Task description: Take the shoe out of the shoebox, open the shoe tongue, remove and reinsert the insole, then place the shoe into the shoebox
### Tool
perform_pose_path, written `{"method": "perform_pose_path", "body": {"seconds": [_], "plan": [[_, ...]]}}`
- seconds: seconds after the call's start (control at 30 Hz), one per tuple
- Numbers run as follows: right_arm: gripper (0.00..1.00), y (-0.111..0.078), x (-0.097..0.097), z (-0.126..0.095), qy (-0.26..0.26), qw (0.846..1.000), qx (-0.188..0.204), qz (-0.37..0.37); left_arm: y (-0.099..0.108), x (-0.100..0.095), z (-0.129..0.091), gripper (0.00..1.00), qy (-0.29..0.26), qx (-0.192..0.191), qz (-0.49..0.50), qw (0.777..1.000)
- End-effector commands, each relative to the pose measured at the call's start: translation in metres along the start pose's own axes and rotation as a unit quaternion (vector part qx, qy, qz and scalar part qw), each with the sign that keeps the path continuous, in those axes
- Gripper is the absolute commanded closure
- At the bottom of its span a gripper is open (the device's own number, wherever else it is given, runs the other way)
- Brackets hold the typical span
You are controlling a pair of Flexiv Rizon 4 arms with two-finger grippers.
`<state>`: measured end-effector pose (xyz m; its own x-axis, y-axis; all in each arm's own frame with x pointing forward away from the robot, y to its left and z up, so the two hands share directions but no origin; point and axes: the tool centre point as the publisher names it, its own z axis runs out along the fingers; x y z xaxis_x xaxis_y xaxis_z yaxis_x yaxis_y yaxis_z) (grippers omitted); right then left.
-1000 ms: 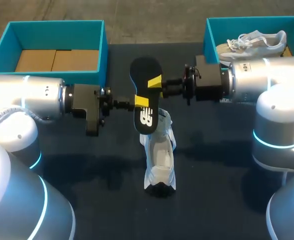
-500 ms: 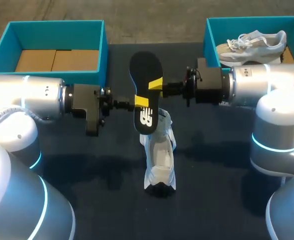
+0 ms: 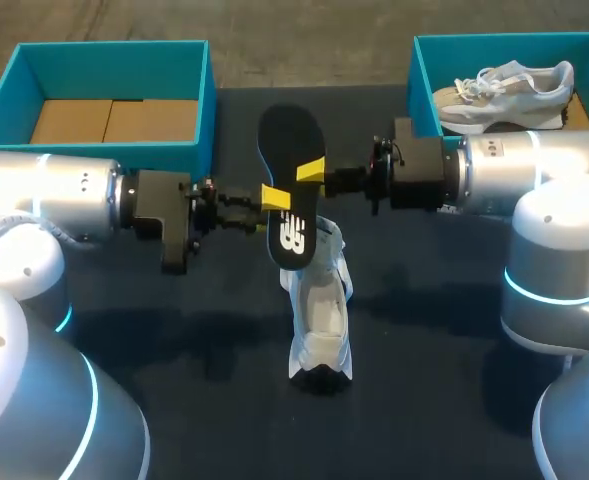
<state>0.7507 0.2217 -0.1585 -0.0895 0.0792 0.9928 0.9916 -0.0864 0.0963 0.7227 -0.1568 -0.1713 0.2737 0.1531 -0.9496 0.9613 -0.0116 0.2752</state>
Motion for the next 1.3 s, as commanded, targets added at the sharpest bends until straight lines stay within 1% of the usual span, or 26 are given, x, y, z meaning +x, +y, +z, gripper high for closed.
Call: {"method": "perform_pose_path", "body": {"seconds": [0.03, 0.23, 0.37, 0.43, 0.47, 0.5, 0.9, 0.93, 1.0, 1.07, 1.1, 1.17, 1.3], "plan": [[1.00, -0.006, -0.002, -0.001, -0.012, 1.000, -0.003, -0.010, -0.010, -0.008, -0.034, 0.00, 0.016, 0.008, -0.009, 1.000], [1.00, -0.009, -0.013, -0.001, -0.025, 0.999, 0.003, -0.034, -0.013, -0.013, -0.068, 0.00, 0.052, 0.031, -0.034, 0.998], [1.00, -0.011, -0.020, 0.001, -0.028, 0.999, 0.008, -0.036, -0.010, -0.015, -0.087, 0.00, 0.089, 0.049, -0.048, 0.994], [1.00, -0.012, -0.022, 0.002, -0.035, 0.999, 0.015, -0.035, -0.006, -0.019, -0.097, 0.00, 0.100, 0.043, -0.057, 0.992], [1.00, -0.012, -0.022, 0.002, -0.035, 0.999, 0.015, -0.035, -0.004, -0.021, -0.102, 0.00, 0.117, 0.045, -0.058, 0.990], [1.00, -0.012, -0.022, 0.002, -0.035, 0.999, 0.015, -0.035, -0.001, -0.022, -0.106, 0.00, 0.161, 0.057, -0.056, 0.984], [1.00, -0.012, -0.022, 0.002, -0.035, 0.999, 0.015, -0.035, -0.001, -0.022, -0.106, 0.00, 0.161, 0.057, -0.056, 0.984], [1.00, -0.012, -0.022, 0.002, -0.035, 0.999, 0.015, -0.035, 0.005, -0.021, -0.103, 0.00, 0.151, 0.054, -0.070, 0.985], [1.00, -0.012, -0.022, 0.002, -0.035, 0.999, 0.015, -0.035, 0.019, -0.023, -0.098, 0.00, 0.182, 0.063, -0.073, 0.979], [1.00, -0.012, -0.022, 0.002, -0.035, 0.999, 0.015, -0.035, 0.033, -0.027, -0.098, 0.00, 0.182, 0.067, -0.077, 0.978], [1.00, -0.012, -0.022, 0.002, -0.035, 0.999, 0.015, -0.035, 0.042, -0.030, -0.100, 0.00, 0.191, 0.071, -0.081, 0.976], [1.00, -0.012, -0.022, 0.002, -0.035, 0.999, 0.015, -0.035, 0.057, -0.034, -0.102, 0.00, 0.216, 0.096, -0.095, 0.967], [1.00, -0.012, -0.022, 0.002, -0.035, 0.999, 0.015, -0.035, 0.087, -0.041, -0.109, 0.00, 0.256, 0.128, -0.119, 0.951]]}}
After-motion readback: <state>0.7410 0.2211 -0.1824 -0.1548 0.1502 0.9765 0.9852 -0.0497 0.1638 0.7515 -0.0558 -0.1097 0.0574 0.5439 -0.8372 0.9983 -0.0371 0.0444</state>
